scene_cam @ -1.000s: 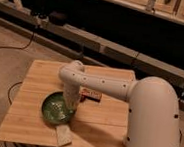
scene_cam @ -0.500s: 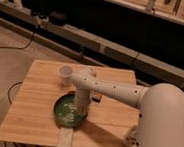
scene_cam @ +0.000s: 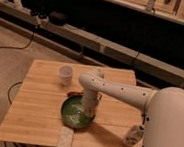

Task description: Push the ceramic bowl across the table

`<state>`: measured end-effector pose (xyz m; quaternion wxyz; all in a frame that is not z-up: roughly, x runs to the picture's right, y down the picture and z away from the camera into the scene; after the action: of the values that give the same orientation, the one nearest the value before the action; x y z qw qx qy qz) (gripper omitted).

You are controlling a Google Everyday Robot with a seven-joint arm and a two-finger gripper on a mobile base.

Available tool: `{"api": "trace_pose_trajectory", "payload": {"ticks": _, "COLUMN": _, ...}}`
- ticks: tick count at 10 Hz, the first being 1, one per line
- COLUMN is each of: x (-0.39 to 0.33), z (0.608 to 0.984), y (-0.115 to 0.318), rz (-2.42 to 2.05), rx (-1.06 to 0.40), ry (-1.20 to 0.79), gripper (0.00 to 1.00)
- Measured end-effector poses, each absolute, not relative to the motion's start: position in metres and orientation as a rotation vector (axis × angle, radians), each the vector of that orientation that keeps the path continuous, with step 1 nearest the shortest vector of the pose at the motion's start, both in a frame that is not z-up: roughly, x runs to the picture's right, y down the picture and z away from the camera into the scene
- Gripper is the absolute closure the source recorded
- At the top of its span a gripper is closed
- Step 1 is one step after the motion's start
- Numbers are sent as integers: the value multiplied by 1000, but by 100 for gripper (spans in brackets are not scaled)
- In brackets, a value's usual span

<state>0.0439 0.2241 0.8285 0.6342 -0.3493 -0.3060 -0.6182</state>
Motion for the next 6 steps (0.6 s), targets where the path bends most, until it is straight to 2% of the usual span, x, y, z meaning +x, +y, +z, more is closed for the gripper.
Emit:
{"api": "trace_pose_trajectory", "payload": {"ticks": 4, "x": 87, "z": 822, "y": 235, "rz": -1285, "rx": -854, "ry": -646, "gripper": 100}}
{"api": "trace_pose_trajectory", "payload": {"ticks": 6, "x": 80, "z": 818, "y": 229, "rz": -1253, "rx": -824, "ry": -651, "gripper": 100}}
